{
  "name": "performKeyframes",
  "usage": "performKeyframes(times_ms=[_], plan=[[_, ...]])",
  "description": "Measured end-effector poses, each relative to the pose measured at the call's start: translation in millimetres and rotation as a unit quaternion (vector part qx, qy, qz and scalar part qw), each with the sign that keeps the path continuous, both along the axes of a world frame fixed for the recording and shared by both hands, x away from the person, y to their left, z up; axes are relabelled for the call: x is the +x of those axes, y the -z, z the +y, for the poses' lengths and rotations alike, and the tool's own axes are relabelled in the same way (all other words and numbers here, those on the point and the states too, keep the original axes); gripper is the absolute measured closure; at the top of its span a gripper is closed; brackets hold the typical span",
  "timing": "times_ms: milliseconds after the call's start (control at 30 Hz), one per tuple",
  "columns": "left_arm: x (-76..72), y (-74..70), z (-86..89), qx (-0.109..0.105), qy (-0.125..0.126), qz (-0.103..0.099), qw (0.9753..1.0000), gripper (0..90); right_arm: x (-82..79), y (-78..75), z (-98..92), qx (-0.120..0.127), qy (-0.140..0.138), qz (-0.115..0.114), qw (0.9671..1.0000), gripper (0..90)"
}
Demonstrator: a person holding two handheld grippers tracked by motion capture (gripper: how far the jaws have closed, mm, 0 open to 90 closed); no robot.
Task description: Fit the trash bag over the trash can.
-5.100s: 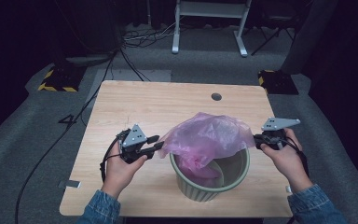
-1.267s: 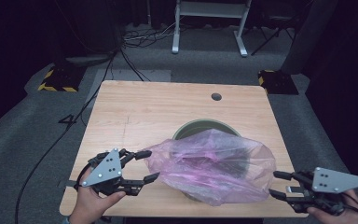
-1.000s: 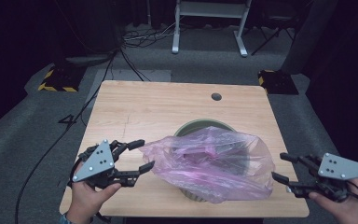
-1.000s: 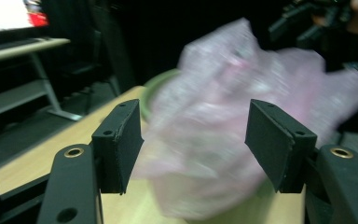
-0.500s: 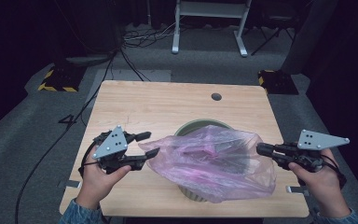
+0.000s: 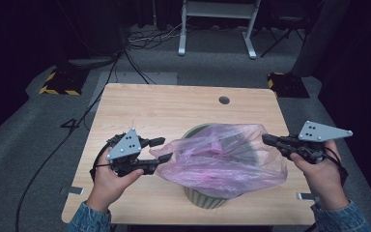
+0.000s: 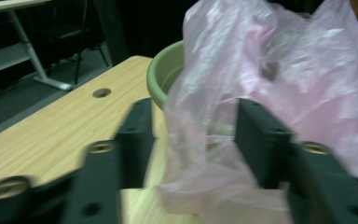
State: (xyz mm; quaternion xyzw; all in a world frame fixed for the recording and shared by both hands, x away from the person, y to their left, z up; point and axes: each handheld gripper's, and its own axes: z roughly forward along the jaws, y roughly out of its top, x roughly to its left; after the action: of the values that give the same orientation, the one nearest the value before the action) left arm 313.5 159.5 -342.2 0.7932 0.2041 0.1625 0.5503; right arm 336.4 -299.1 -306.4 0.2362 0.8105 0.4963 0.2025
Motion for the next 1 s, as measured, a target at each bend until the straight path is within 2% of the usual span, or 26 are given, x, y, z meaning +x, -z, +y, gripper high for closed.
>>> performKeyframes(times_ms=[33,67,133,167,200,267,300,367,500,600,667,700,767,800,900,1000], plan=[[2.0,1.1,-1.3,0.009,-0.004,0.004,0.9999,37.7,0.4,0.2,0.0,0.004,-0.001,0.001,1.0000,77.6],[4.3,2.7,-2.6,0.016,-0.004,0.009,0.9998,38.7,1.5,0.5,0.7,0.008,-0.004,-0.001,1.0000,70.9],[7.6,6.1,-6.7,0.023,0.008,0.022,0.9995,44.0,4.0,1.8,4.4,0.013,-0.011,0.005,0.9998,60.3],[8.6,7.5,-8.7,0.030,0.018,0.026,0.9991,51.2,5.2,2.8,6.7,0.012,-0.016,0.008,0.9998,60.5],[8.9,8.4,-10.8,0.039,0.029,0.029,0.9984,57.7,6.4,3.7,8.9,0.009,-0.021,0.009,0.9997,63.9],[8.3,8.2,-13.3,0.049,0.043,0.034,0.9973,76.7,7.7,3.6,11.9,0.000,-0.035,0.013,0.9993,83.2],[8.5,7.1,-13.2,0.053,0.041,0.032,0.9973,83.0,8.5,2.9,12.9,-0.001,-0.038,0.012,0.9992,88.9],[9.7,4.9,-11.7,0.048,0.028,0.033,0.9979,88.9,10.9,1.0,14.2,0.000,-0.034,0.012,0.9994,90.0],[13.7,2.4,-0.2,0.027,-0.009,0.026,0.9993,89.8,16.7,0.8,14.3,-0.021,-0.017,0.018,0.9995,90.0],[13.7,3.5,12.9,0.010,-0.031,0.026,0.9991,90.0,19.3,4.9,7.9,-0.035,-0.007,0.026,0.9990,90.0],[14.6,4.7,17.4,-0.003,-0.033,0.027,0.9991,90.0,20.7,7.8,2.9,-0.036,-0.005,0.032,0.9988,90.0],[14.9,4.7,16.6,0.003,-0.040,0.022,0.9990,90.0,21.1,8.9,2.0,-0.033,-0.007,0.037,0.9988,90.0],[15.1,2.8,11.8,0.026,-0.061,0.006,0.9978,90.0,20.8,8.8,4.5,-0.043,-0.005,0.033,0.9985,90.0],[16.2,1.8,9.8,0.027,-0.067,0.001,0.9974,90.0,21.1,8.0,6.4,-0.051,-0.003,0.028,0.9983,90.0],[25.6,1.1,5.0,0.025,-0.074,-0.002,0.9970,90.0,25.8,4.5,10.9,-0.057,0.003,0.022,0.9981,90.0],[39.4,6.5,2.2,0.027,-0.083,0.010,0.9961,89.8,37.3,5.6,13.7,-0.068,0.021,0.021,0.9972,90.0]])
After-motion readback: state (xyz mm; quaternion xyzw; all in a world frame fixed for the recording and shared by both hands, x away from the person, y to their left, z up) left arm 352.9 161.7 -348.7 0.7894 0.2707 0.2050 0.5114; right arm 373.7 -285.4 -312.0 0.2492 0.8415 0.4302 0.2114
